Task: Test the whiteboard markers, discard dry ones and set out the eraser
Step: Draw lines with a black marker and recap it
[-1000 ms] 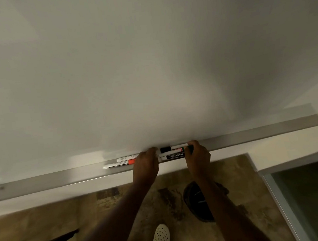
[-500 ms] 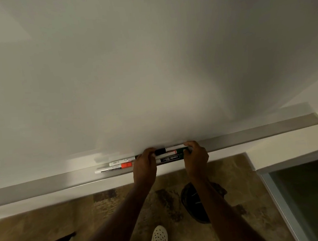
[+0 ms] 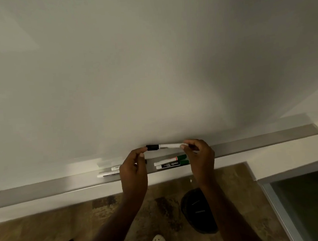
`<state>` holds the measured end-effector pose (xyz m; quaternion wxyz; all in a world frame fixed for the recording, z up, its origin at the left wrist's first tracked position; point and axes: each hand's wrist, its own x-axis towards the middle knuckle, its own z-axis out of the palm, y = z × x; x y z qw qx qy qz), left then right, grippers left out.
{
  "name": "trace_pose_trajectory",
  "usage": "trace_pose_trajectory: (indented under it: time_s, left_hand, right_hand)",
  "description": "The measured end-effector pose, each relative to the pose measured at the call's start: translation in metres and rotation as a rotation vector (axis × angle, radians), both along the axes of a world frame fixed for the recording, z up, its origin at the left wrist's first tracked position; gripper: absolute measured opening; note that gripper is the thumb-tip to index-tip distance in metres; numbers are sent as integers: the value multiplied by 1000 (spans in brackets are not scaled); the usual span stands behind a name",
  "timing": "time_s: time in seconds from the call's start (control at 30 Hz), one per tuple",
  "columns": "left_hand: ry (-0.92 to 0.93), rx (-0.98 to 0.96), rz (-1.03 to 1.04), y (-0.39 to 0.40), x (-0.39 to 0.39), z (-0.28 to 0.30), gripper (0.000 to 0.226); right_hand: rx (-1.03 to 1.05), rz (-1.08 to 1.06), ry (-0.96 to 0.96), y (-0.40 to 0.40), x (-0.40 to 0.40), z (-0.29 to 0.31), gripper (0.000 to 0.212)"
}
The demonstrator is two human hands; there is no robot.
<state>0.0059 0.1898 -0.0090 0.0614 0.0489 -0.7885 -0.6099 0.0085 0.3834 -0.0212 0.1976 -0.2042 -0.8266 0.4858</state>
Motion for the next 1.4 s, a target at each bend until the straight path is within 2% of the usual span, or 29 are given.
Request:
trace_pose_trajectory:
  time_s: [0.27,0.53,0.67,0.8,0.97,1.17,1.4]
  left_hand:
    - [146,138,1,-46,4,88,28]
    - [452,294,-20,-81,-9,195,34]
    - [585,424,-77,-103,-8,245,26]
    - [678,526,-130,-124,-9,286,29]
    - [718,643,-189,-142,-10,326,22]
    - [726,901,-119,-149,-8,357,18]
    - [703,1051,-164,-145,2,389,21]
  right_hand:
    - [-243,120,117,-34,5,97,5]
    - [-340,129,384,-81,-7,219,32]
    - [-319,159,480,-108,-8,276,36]
    - [-327,183,563,-132,-7,322,40]
    - [-353,225,603,-168,-4,362,43]
    - [-636,424,705,-218,5,386,44]
    - [-776,565,868,-274,3,406,20]
